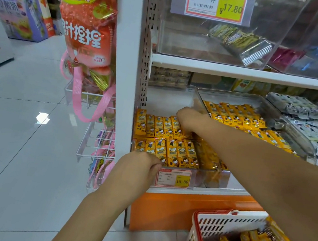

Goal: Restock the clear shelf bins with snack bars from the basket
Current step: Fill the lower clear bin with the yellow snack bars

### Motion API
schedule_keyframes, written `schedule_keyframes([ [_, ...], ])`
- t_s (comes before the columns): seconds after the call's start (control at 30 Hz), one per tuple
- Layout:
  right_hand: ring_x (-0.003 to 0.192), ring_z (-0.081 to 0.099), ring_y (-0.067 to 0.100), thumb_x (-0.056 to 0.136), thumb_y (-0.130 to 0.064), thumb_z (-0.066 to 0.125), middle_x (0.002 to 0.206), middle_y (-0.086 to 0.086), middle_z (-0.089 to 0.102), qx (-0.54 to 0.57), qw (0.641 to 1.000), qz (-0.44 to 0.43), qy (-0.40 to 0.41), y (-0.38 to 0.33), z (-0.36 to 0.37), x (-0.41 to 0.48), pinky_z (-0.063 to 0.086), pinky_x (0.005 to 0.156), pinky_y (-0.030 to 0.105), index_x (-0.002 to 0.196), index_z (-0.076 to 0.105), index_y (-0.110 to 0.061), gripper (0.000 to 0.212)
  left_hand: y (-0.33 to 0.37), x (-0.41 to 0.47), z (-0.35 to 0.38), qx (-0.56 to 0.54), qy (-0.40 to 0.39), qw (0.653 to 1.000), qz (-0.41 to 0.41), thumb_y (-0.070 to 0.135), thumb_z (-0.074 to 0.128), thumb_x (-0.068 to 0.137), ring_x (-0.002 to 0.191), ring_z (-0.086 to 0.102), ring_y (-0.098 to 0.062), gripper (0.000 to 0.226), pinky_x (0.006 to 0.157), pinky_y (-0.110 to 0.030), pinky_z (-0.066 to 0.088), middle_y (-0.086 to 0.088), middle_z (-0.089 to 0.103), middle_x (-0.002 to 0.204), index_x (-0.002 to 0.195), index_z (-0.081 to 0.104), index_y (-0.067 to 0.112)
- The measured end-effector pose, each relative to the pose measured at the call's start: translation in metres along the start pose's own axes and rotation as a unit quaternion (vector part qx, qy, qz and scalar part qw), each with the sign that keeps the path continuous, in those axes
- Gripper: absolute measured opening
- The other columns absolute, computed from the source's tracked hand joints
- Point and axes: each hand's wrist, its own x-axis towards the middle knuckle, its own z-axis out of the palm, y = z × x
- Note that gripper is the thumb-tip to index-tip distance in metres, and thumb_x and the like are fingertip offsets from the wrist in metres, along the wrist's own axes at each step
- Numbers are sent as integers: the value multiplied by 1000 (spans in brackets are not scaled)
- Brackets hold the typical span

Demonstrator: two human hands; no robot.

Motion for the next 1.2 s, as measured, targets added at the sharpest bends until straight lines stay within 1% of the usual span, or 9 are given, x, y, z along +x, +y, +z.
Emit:
schedule_keyframes([
  [0.2,104,63,25,78,-3,73,113,12,64,-2,1000,-26,-2,0,6,6,50,82,29,111,65,-1,34,0,0,0,4,10,1000,9,28,42,100,100,60,-11,31,75,-18,37,7,69,110,114,68,23],
  [0.33,87,62,23,73,-2,77,100,10,66,-27,998,-50,5,-2,8,4,49,72,29,96,67,-4,25,0,0,-1,5,7,1000,6,28,41,100,102,60,-11,31,76,-19,38,6,69,112,115,67,25],
  [0.47,79,54,21,83,3,62,84,7,54,-24,997,-66,26,0,10,-3,45,68,26,91,62,-7,13,0,-1,0,-2,11,1000,1,25,44,99,96,61,-13,29,73,-21,40,4,71,104,109,71,21],
  [0.6,89,59,25,90,2,52,97,11,58,2,999,-53,-8,-4,17,-7,47,73,30,103,61,-2,16,-2,0,1,-12,-1,1000,-11,25,45,99,97,62,-15,28,83,-27,47,1,71,104,106,71,18],
  [0.73,58,41,17,92,0,43,68,6,44,-1,998,-39,-43,-9,21,-22,35,51,26,65,48,-6,28,0,2,1,-19,-4,1000,-14,24,46,99,98,63,-14,28,85,-26,48,1,71,106,107,71,18],
  [0.8,58,41,17,93,-2,42,71,9,46,7,998,-47,-45,-9,18,-38,33,49,27,67,50,-5,27,0,2,1,-18,-3,1000,-15,24,46,99,99,63,-14,28,85,-25,48,3,71,108,110,70,21],
  [0.93,85,63,24,93,-8,45,98,13,66,153,985,-38,66,-2,12,-77,51,68,29,102,66,0,24,5,-3,5,4,43,999,2,22,47,98,95,64,-19,27,80,-29,50,-1,72,103,107,72,18],
  [1.07,55,45,12,97,-31,49,58,1,51,273,915,-54,291,18,19,-161,37,56,31,65,50,-13,36,34,-15,15,-74,192,973,104,30,48,92,78,61,-9,29,66,-22,46,4,71,84,85,72,16],
  [1.2,46,32,12,96,-35,52,50,2,34,308,908,5,284,46,81,-237,24,48,33,58,33,-16,46,75,-30,51,-105,93,980,145,47,34,91,72,59,-13,45,65,-30,43,3,63,72,72,62,18],
])
